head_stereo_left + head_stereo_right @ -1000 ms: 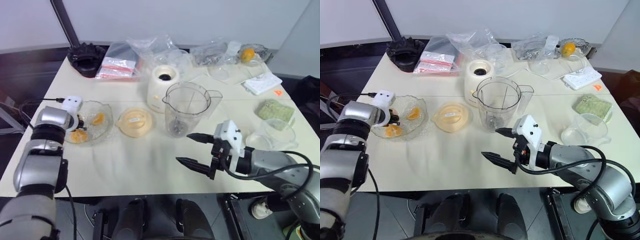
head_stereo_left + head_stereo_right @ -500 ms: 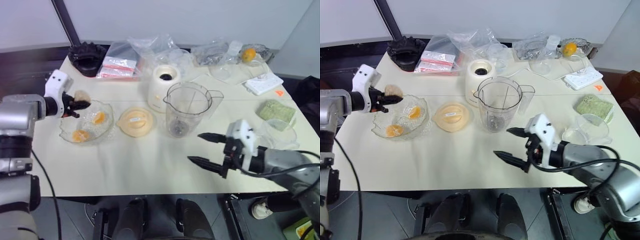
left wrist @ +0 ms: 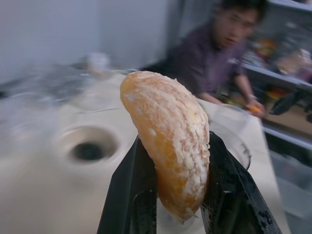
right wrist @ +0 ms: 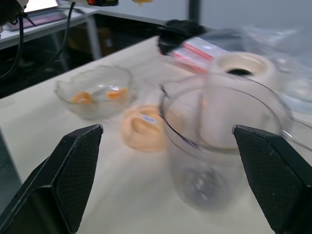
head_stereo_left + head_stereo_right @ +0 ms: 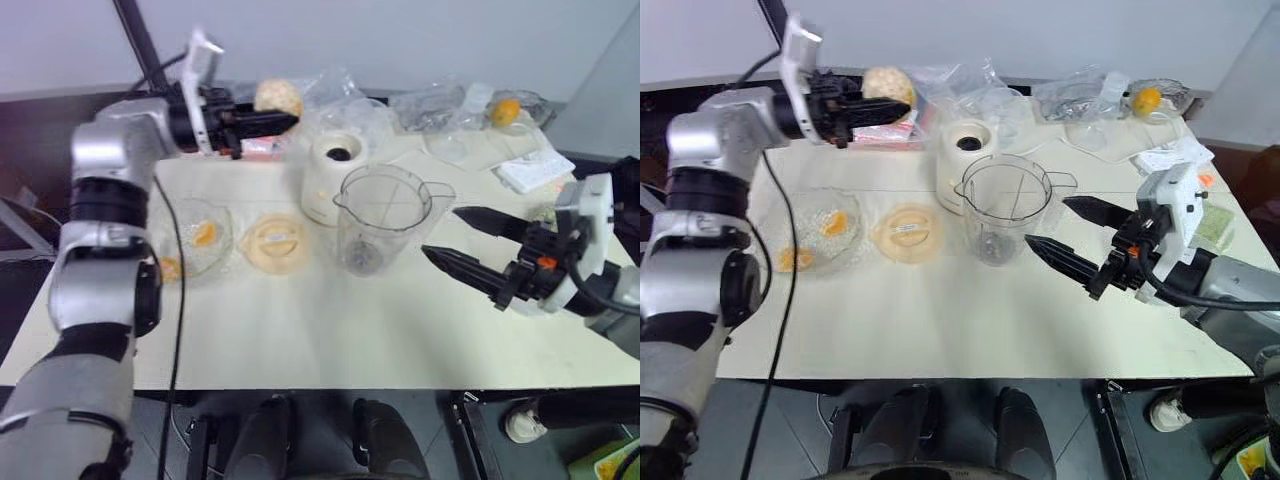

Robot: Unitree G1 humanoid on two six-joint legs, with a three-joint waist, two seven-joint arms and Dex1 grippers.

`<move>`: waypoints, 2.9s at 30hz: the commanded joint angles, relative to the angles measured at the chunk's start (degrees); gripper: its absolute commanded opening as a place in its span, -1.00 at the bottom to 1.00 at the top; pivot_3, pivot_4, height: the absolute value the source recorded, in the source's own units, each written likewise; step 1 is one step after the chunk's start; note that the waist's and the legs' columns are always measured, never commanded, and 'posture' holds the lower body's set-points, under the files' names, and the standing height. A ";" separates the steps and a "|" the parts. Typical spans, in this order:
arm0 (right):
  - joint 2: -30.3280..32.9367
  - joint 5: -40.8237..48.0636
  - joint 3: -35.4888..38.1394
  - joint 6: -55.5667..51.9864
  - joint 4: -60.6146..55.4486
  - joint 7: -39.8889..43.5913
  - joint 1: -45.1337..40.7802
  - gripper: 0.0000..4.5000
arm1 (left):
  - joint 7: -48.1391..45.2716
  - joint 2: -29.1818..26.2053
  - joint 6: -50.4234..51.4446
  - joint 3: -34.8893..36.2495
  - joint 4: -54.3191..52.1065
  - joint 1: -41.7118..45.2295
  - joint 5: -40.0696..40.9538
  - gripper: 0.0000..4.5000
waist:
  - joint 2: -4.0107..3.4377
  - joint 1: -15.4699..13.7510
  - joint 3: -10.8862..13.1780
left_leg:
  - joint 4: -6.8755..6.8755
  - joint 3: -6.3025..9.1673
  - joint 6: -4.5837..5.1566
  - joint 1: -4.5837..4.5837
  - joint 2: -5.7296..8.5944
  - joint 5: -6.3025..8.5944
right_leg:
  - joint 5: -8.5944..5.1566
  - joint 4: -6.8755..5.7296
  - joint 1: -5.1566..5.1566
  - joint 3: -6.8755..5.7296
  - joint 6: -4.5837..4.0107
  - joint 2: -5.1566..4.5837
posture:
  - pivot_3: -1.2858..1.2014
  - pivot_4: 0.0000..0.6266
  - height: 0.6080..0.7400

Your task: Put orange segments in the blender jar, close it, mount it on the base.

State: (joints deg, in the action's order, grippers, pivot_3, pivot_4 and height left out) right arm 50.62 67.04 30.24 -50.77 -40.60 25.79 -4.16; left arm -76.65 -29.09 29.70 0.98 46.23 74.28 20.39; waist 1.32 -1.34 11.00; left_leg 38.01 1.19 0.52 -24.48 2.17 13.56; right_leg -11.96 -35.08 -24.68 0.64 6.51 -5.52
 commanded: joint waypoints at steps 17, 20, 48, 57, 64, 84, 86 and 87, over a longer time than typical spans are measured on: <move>-3.57 -4.61 2.80 5.78 -8.80 -8.47 10.15 1.00 | 1.20 23.55 -25.86 -8.88 21.38 11.82 -16.91 -0.55 | 0.04 -0.86 0.03 | 0.15 -0.04 0.07 0.01 -0.07 0.03 | 0.07 0.01 0.05 0.01 0.19 0.28 | 0.03 -0.52 1.00; -3.50 -5.08 1.61 6.42 -8.61 -8.95 9.81 1.00 | 0.85 23.95 -26.58 -9.11 21.70 11.24 -18.05 -0.31 | 0.04 -0.84 0.03 | 0.18 -0.04 0.08 0.00 -0.06 0.03 | 0.07 0.01 0.06 0.02 0.19 0.28 | 0.03 -0.52 1.00; -19.70 -21.39 0.79 13.73 -12.50 -18.96 30.77 1.00 | 0.72 -0.38 13.42 0.43 -47.47 -23.64 6.93 0.96 | -0.28 1.57 -0.14 | 0.11 0.04 0.06 0.20 -0.16 0.03 | 0.05 -0.20 0.10 0.20 0.18 0.35 | 0.03 -0.52 1.00; -21.26 -29.82 4.78 17.05 -1.21 -13.36 38.52 1.00 | 10.69 -5.10 19.74 -0.24 -68.99 -41.82 12.81 0.96 | -0.44 -1.38 -0.18 | 0.05 0.15 -0.07 0.27 -0.22 -0.02 | -0.14 0.05 0.51 -0.21 -0.14 -0.07 | 0.03 -0.52 1.00; -19.75 -37.40 5.74 17.73 10.38 -16.48 30.77 1.00 | 15.10 -5.87 21.23 -0.39 -72.39 -44.11 16.18 0.96 | -0.54 -0.62 -0.23 | -0.03 -0.04 -0.04 0.16 -0.22 -0.05 | -0.15 0.07 0.28 -0.29 -0.12 0.06 | 0.03 -0.52 1.00; -19.63 -50.23 5.96 20.88 35.68 -24.25 10.78 1.00 | 19.99 -7.40 21.14 -2.29 -72.87 -43.97 19.32 0.96 | -0.67 0.79 -0.30 | 0.09 -0.30 0.06 0.36 -0.20 -0.13 | -0.13 -0.05 0.43 -0.10 -0.13 0.10 | 0.03 -0.52 1.00; -20.11 -50.27 6.32 21.71 38.94 -25.10 8.18 1.00 | 19.97 -7.65 21.16 -2.45 -72.85 -43.91 19.52 0.96 | -0.67 1.15 -0.29 | 0.08 -0.36 0.06 0.42 -0.21 -0.13 | -0.13 -0.06 0.44 -0.03 -0.12 0.12 | 0.03 -0.52 1.00; -20.03 -50.49 6.25 22.28 40.27 -25.08 7.29 1.00 | 20.00 -7.75 21.11 -2.51 -72.78 -43.88 19.55 0.96 | -0.67 1.20 -0.29 | 0.08 -0.39 0.06 0.44 -0.21 -0.13 | -0.13 -0.07 0.43 0.01 -0.12 0.13 | 0.03 -0.52 1.00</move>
State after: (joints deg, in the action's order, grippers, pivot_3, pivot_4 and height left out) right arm 30.26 17.10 34.75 -30.30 -1.29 1.36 4.27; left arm -56.72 -36.09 51.15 -1.52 -24.90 29.58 39.00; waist 0.65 -0.14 10.71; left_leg 38.09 0.76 0.57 -24.02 1.94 13.43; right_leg -12.09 -35.16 -24.24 0.68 6.39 -5.38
